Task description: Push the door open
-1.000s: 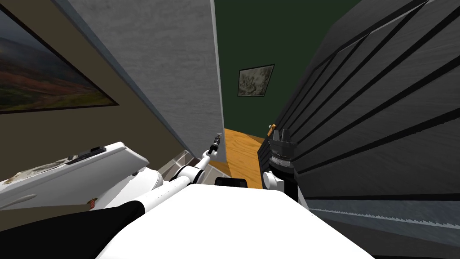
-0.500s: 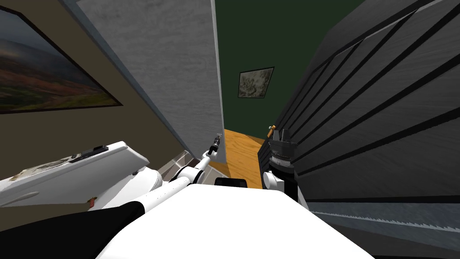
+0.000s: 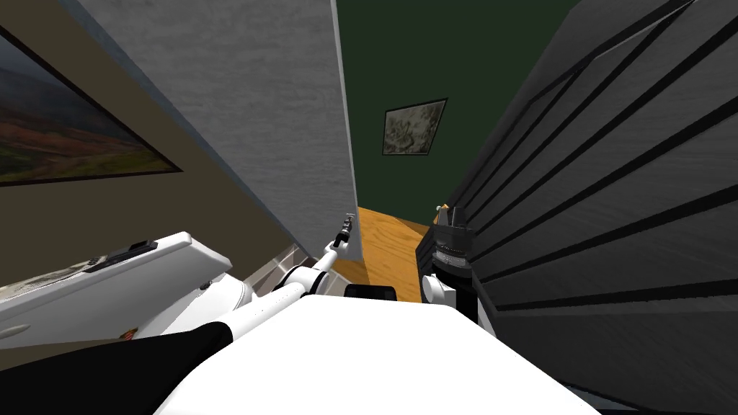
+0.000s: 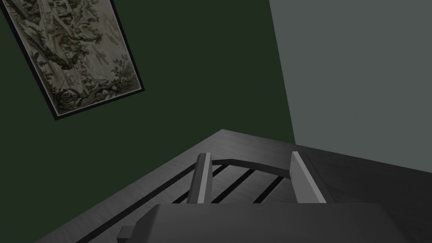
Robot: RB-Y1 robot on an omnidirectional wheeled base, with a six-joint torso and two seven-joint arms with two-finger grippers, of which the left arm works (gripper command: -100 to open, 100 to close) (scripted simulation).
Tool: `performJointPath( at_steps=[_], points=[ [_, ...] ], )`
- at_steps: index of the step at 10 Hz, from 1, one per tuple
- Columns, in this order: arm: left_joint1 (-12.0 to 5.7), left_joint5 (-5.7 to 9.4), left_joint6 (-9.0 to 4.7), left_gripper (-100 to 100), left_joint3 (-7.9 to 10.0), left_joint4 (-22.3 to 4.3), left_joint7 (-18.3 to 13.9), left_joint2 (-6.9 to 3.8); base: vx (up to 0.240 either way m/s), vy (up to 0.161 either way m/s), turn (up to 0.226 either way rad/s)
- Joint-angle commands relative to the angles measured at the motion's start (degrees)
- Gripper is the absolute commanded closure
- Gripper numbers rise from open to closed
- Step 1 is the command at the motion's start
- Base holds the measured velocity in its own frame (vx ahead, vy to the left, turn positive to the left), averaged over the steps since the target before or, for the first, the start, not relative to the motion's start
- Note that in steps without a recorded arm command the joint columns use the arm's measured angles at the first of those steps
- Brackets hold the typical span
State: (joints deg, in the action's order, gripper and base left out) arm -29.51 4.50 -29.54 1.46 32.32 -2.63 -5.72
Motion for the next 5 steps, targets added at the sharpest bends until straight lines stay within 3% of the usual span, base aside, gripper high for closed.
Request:
performJointPath(
  at_steps=[1, 5],
  points=[
    [-0.14, 0.41, -0.11, 100, 1.42, 0.20, 1.08, -0.51, 0.168, -0.095, 0.065],
    [-0.34, 1.24, -0.04, 100, 4.15, 0.08, 3.45, -0.35, 0.187, -0.094, 0.098]
  ],
)
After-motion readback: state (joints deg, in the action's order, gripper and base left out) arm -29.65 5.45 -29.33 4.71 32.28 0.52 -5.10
